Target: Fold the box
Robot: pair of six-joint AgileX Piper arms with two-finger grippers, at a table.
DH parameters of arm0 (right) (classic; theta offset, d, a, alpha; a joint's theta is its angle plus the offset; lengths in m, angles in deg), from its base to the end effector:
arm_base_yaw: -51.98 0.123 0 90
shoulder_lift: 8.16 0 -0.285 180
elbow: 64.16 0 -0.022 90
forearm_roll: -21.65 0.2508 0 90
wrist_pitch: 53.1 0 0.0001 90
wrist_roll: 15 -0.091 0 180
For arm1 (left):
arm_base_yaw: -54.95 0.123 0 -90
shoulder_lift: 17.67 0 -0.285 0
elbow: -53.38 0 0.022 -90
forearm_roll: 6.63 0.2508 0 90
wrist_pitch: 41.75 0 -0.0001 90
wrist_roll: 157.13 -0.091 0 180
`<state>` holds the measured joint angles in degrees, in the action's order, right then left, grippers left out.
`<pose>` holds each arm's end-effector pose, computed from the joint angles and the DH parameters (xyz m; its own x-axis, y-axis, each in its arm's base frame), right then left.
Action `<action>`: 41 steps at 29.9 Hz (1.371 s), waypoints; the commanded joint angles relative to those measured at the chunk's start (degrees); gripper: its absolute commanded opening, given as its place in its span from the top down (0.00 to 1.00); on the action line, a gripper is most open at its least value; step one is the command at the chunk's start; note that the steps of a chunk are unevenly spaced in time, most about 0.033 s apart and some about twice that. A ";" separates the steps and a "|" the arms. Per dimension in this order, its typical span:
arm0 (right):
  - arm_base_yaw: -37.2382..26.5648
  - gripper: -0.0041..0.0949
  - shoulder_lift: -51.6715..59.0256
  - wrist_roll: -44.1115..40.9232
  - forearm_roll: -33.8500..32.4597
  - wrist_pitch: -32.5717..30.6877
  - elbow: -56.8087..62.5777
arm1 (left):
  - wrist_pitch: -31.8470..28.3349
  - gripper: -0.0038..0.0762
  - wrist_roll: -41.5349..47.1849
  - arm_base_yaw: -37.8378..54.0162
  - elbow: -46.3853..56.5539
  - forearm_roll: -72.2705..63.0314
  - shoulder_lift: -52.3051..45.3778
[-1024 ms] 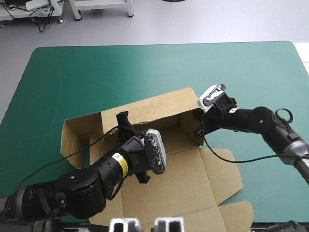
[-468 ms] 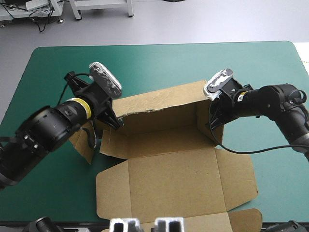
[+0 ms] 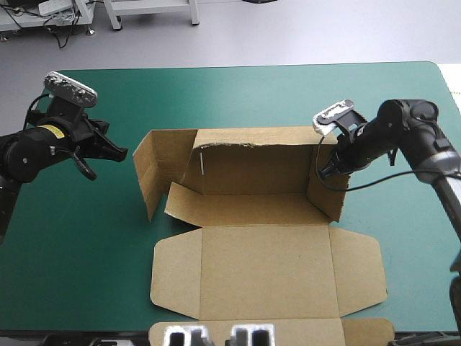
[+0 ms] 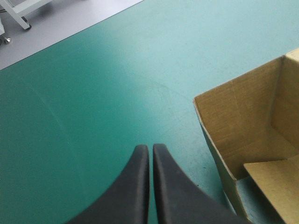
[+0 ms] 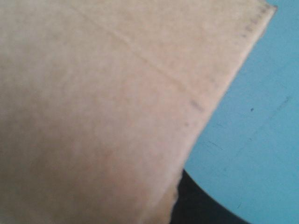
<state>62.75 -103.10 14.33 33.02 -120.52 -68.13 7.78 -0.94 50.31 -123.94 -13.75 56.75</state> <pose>0.3006 0.0740 0.3417 -0.7203 -0.5587 -0.4111 -0.6111 0.7915 -0.0049 0.2344 -0.0276 0.4211 -0.5075 0.3693 -0.7785 0.3418 0.9157 0.2115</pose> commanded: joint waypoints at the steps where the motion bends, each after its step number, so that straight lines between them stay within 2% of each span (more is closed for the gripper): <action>1: -0.30 0.98 -4.86 2.48 -0.25 -3.52 -8.55 | -4.32 0.94 -1.71 1.85 -1.72 -3.70 -1.40; 8: -0.30 0.98 -17.45 2.61 1.82 -4.50 -23.07 | -4.09 0.94 -2.73 1.85 -1.72 -2.42 -1.40; 11: -0.30 0.91 -21.29 2.72 3.18 -4.40 -26.71 | -4.09 0.94 -3.09 1.85 -1.72 -2.17 -1.40; 14: -0.30 0.71 -23.91 2.72 4.35 -4.11 -29.06 | -4.46 0.94 -3.40 1.85 -1.72 -2.17 -1.17; 15: -0.30 0.58 -24.70 2.72 5.47 -3.47 -29.68 | -4.46 0.94 -3.75 1.85 -1.72 -2.17 -1.12; 18: -0.30 0.32 -25.23 2.54 7.09 -0.87 -30.20 | -4.46 0.94 -3.85 1.85 -1.61 -2.39 -0.67; 20: -0.30 0.25 -25.23 1.61 7.09 -0.23 -30.91 | -4.46 0.94 -3.85 1.85 -1.47 -2.82 -0.28; 23: -0.30 0.25 -25.11 -0.49 5.80 -4.69 -34.69 | -5.57 0.94 -3.99 1.85 -0.34 -2.82 -0.18; 25: -0.30 0.25 -23.91 -3.03 5.49 -4.57 -35.41 | -6.45 0.94 -3.99 1.85 0.64 -2.49 -0.18; 31: -0.30 0.25 -21.67 -3.06 3.62 -4.57 -35.18 | -4.10 0.94 -3.12 1.98 1.48 -2.28 -0.18; 41: -0.18 0.25 -28.46 -4.25 5.50 -4.57 -35.18 | -0.68 0.94 -0.57 1.98 1.48 -1.89 -3.65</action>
<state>62.61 -132.86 10.87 37.44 -124.14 -101.67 9.40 -2.66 52.17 -121.13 -15.31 56.14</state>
